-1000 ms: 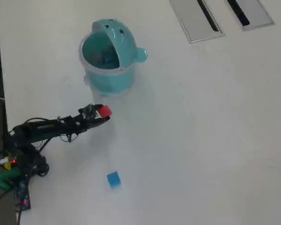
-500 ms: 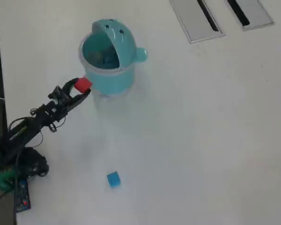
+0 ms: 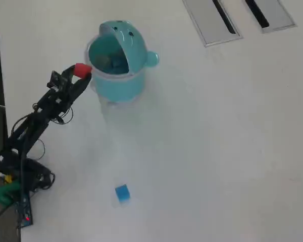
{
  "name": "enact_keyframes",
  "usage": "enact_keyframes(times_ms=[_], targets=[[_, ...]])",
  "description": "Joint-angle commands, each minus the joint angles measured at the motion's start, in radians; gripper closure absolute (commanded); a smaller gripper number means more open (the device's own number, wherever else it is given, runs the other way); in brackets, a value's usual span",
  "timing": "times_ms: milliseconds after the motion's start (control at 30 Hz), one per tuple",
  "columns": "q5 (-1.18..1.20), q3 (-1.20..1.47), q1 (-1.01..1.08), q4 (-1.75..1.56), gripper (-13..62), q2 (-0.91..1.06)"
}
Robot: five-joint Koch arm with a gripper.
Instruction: Grasp RGB lego blocks and put them in the bin one by one.
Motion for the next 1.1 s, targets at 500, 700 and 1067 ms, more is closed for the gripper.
enact_keyframes(times_ms=[500, 700, 1067], targets=[[-0.026, -0.617, -0.028, -0.170, 37.9, -0.532], [-0.025, -0.670, -0.003, -0.184, 37.9, -0.597], [-0.215, -0.663, 0.031, -0.199, 22.1, -0.611]])
